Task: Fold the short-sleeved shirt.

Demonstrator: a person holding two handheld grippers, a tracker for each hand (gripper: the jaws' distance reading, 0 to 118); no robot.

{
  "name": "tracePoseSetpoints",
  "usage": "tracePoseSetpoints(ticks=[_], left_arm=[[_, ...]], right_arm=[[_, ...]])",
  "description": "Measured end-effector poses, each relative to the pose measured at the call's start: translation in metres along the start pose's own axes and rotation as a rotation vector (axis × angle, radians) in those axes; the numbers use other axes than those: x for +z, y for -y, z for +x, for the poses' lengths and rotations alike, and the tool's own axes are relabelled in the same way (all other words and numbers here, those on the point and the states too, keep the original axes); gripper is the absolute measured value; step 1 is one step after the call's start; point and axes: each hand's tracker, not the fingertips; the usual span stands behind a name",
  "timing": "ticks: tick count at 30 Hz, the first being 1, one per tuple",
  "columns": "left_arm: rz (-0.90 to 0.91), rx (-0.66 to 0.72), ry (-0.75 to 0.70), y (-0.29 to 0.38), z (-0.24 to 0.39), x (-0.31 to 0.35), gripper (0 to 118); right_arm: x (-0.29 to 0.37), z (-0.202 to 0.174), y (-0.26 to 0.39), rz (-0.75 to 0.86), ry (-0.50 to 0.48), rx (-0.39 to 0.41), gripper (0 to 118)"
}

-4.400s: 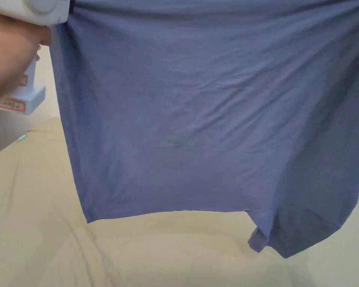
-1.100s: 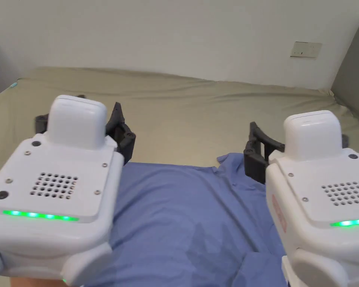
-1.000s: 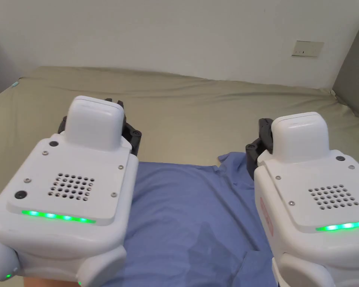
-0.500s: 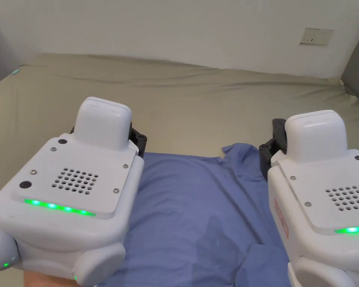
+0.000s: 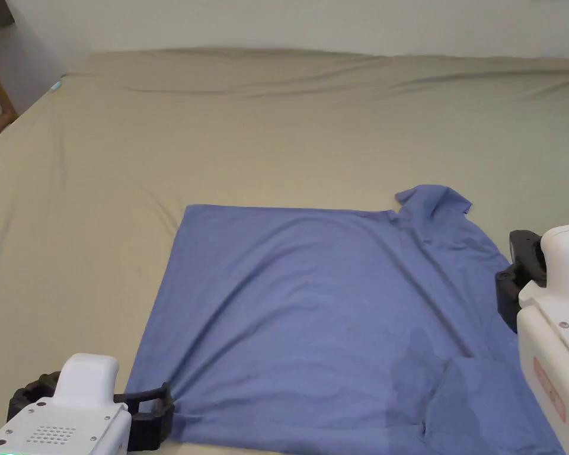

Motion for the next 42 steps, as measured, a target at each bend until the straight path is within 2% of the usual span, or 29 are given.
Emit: tracePoseSetpoints(ticks=[4,9,10,11,12,13,14,15,17,19,22,27,28,31,32,34,37,42], left_arm=[[-0.151,0.016,-0.016,0.023,-0.01,-0.026,117],[-0.168,0.026,-0.035,0.024,-0.007,-0.039,116],[-0.166,0.028,-0.035,0.024,-0.006,-0.041,115],[-0.165,0.025,-0.032,0.023,-0.005,-0.043,108],[-0.167,0.018,-0.027,0.023,-0.002,-0.046,94],[-0.171,0.008,-0.02,0.026,-0.001,-0.049,70],[-0.193,-0.014,0.009,0.028,0.001,-0.052,30],[-0.198,-0.012,0.035,0.03,0.003,-0.053,10],[-0.201,0.0,0.055,0.032,0.006,-0.052,5],[-0.207,-0.002,0.059,0.032,0.005,-0.053,4],[-0.185,0.1,0.097,0.027,-0.008,-0.048,4],[-0.109,0.215,0.144,0.014,-0.022,-0.031,4],[-0.104,0.239,0.153,0.012,-0.024,-0.028,4],[-0.101,0.251,0.148,0.009,-0.025,-0.022,4],[-0.099,0.249,0.143,0.009,-0.024,-0.021,4],[-0.103,0.232,0.131,0.009,-0.02,-0.017,4],[-0.122,0.211,0.113,0.01,-0.016,-0.017,4],[-0.147,0.196,0.092,0.012,-0.011,-0.016,4]], right_arm=[[-0.007,0.012,0.009,-0.041,0.012,-0.019,0],[-0.014,0.022,0.012,-0.068,0.031,-0.029,0],[-0.014,0.022,0.012,-0.07,0.034,-0.031,0],[-0.014,0.022,0.012,-0.071,0.039,-0.034,0],[-0.014,0.023,0.011,-0.071,0.048,-0.04,0],[-0.014,0.023,0.011,-0.072,0.048,-0.043,0],[-0.013,0.024,0.011,-0.073,0.047,-0.045,0],[-0.013,0.024,0.01,-0.073,0.048,-0.044,0],[-0.011,0.025,0.01,-0.073,0.055,-0.036,0],[-0.009,0.028,0.012,-0.077,0.062,-0.033,0],[-0.01,0.037,0.02,-0.1,0.079,-0.046,0],[-0.021,0.055,0.064,-0.27,0.065,-0.132,0],[-0.024,0.056,0.08,-0.321,0.079,-0.136,10],[-0.032,0.06,0.135,-0.511,0.075,-0.147,96],[-0.035,0.061,0.153,-0.595,0.065,-0.154,109],[-0.035,0.057,0.184,-0.699,0.046,-0.168,108],[-0.038,0.051,0.215,-0.822,0.033,-0.137,108],[-0.05,0.052,0.233,-0.85,0.026,-0.192,108]])
